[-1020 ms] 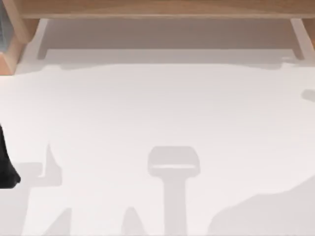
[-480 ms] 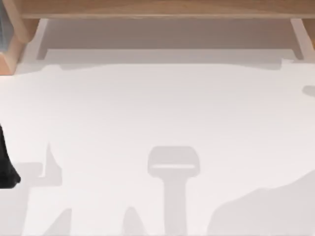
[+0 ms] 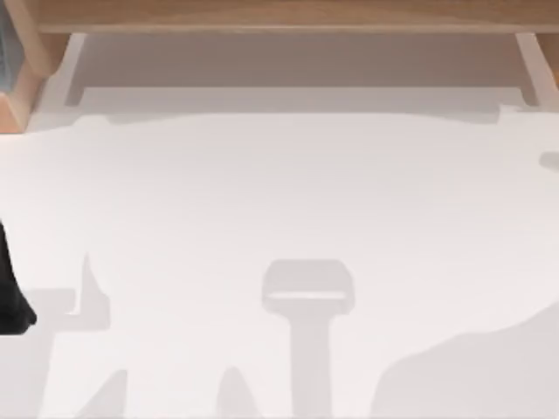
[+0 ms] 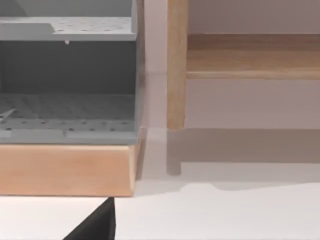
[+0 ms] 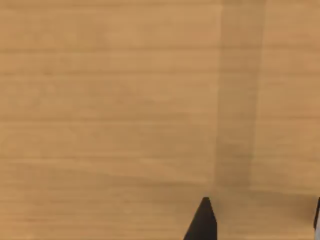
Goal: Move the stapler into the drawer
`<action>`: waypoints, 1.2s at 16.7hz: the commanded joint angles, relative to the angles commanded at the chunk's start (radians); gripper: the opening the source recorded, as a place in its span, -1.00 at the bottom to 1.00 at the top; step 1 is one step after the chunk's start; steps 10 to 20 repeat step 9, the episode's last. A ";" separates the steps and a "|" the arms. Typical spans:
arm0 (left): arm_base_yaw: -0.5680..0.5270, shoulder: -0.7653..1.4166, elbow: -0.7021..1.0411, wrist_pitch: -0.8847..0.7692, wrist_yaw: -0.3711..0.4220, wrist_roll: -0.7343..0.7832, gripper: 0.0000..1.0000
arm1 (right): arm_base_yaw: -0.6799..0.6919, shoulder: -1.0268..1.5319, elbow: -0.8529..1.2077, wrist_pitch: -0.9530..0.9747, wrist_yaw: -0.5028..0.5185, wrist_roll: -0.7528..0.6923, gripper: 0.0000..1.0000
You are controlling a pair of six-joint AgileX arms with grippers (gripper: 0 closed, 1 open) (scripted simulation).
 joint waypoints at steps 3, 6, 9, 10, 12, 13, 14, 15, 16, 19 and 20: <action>0.000 0.000 0.000 0.000 0.000 0.000 1.00 | 0.000 0.000 0.000 0.000 0.000 0.000 0.96; 0.000 0.000 0.000 0.000 0.000 0.000 1.00 | 0.000 0.000 0.000 0.000 0.000 0.000 1.00; 0.000 0.000 0.000 0.000 0.000 0.000 1.00 | 0.000 0.000 0.000 0.000 0.000 0.000 1.00; 0.000 0.000 0.000 0.000 0.000 0.000 1.00 | 0.000 0.000 0.000 0.000 0.000 0.000 1.00; 0.000 0.000 0.000 0.000 0.000 0.000 1.00 | 0.000 0.000 0.000 0.000 0.000 0.000 1.00; 0.000 0.000 0.000 0.000 0.000 0.000 1.00 | 0.000 0.000 0.000 0.000 0.000 0.000 1.00; 0.000 0.000 0.000 0.000 0.000 0.000 1.00 | 0.000 0.000 0.000 0.000 0.000 0.000 1.00; 0.000 0.000 0.000 0.000 0.000 0.000 1.00 | 0.000 0.000 0.000 0.000 0.000 0.000 1.00; 0.000 0.000 0.000 0.000 0.000 0.000 1.00 | 0.000 0.000 0.000 0.000 0.000 0.000 1.00; 0.000 0.000 0.000 0.000 0.000 0.000 1.00 | 0.000 0.000 0.000 0.000 0.000 0.000 1.00; 0.000 0.000 0.000 0.000 0.000 0.000 1.00 | 0.000 0.000 0.000 0.000 0.000 0.000 1.00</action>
